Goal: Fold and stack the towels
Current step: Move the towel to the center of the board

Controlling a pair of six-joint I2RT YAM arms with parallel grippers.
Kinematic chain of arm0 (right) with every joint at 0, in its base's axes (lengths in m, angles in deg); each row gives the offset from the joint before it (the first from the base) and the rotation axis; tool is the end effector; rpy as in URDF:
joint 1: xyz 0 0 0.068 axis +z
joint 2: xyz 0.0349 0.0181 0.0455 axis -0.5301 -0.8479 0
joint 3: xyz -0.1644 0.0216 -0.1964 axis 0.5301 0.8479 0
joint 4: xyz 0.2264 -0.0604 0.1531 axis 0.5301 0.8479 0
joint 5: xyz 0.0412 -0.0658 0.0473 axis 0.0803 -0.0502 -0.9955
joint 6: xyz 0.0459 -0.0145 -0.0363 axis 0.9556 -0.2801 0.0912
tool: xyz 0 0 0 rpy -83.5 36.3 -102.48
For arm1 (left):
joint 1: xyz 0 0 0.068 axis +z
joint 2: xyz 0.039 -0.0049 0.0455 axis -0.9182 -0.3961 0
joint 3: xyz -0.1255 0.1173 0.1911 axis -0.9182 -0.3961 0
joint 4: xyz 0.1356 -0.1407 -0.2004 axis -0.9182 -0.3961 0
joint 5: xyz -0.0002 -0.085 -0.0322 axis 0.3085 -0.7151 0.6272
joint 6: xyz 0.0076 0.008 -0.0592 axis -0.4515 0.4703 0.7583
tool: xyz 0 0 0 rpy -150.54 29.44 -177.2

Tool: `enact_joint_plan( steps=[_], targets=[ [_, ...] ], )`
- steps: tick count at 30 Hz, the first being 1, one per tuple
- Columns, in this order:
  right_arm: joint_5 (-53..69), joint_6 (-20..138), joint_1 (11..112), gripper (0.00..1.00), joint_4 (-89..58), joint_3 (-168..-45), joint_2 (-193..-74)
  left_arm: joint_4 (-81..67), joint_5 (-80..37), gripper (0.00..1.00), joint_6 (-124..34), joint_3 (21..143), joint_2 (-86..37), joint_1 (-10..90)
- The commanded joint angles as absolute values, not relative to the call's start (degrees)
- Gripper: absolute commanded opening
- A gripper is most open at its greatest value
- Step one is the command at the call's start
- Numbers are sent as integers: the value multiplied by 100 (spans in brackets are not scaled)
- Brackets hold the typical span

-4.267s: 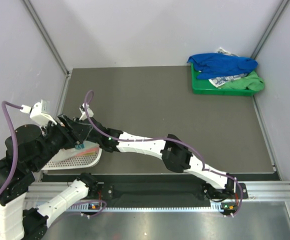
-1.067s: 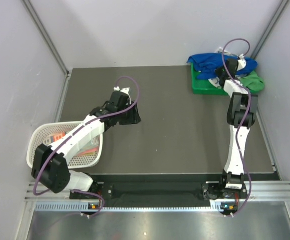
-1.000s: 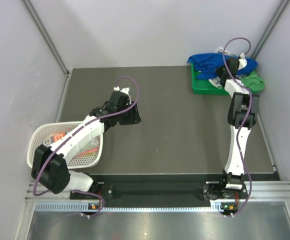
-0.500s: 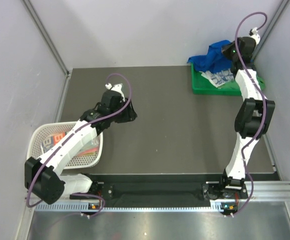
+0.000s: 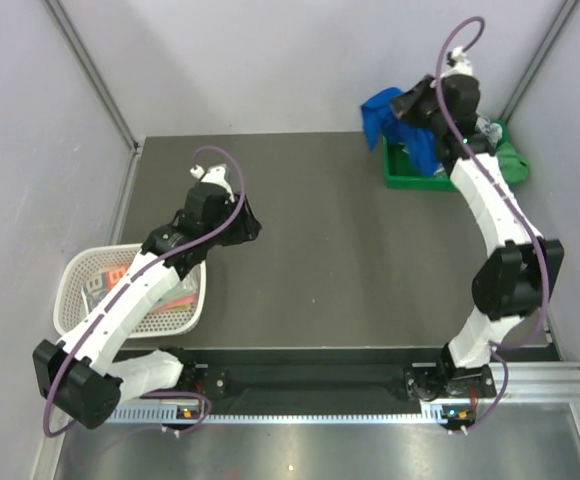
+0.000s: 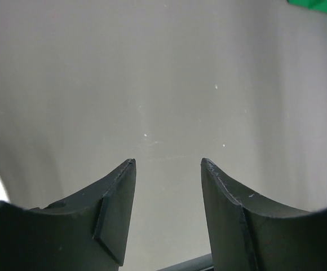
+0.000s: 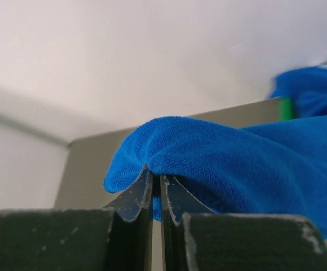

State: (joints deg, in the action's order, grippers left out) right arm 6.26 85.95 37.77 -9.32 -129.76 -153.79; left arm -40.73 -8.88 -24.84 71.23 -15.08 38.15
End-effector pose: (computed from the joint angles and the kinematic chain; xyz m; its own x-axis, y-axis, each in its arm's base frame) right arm 0.4490 0.0524 0.3859 -0.2773 0.5251 -0.8046 -0.1251 0.8106 0.5721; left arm 0.2495 -0.1317 0.3101 -0.6591 -0.2442 -0.7113 0.0857 0.9153 -0.3936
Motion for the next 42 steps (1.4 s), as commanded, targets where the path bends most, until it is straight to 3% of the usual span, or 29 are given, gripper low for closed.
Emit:
enact_joint_plan(
  steps=[1, 7, 14, 22, 29, 32, 35, 38, 39, 42],
  targets=[
    [576, 8431, 4569, 0, -1148, -12469, -14301, -4165, -616, 55, -2420, 7270, -1276, 4011],
    [1235, 8668, 6080, 0, -1571, -10386, -12931, -4271, -607, 55, -2262, 7297, -1083, 4609],
    [1657, 8616, 8244, 0, -1343, -8768, -12664, -4096, -642, 55, -2077, 7148, -1074, 4777],
    [1332, 8335, 10451, 0, -666, -8591, -12928, -3622, -1284, 55, -1963, 6831, -1513, 4777],
    [691, 7720, 11418, 0, -156, -8898, -12929, -2919, -2074, 57, -1753, 6585, -2399, 4777],
    [585, 7509, 11586, 9, 230, -8925, -12762, -2804, -2276, 57, -1735, 6795, -3004, 4785],
    [332, 7359, 11577, 9, 284, -8794, -12472, -2760, -2417, 58, -1752, 7137, -3725, 4742],
    [381, 7271, 11586, 30, 222, -8758, -12252, -2874, -2392, 58, -1840, 7586, -4524, 4663],
    [679, 7288, 11577, 49, 379, -8784, -12199, -2874, -2357, 58, -1857, 7665, -4693, 4645],
    [1927, 7341, 11272, 66, 835, -8977, -12050, -2751, -2357, 59, -1901, 7929, -5212, 4548]
  ],
)
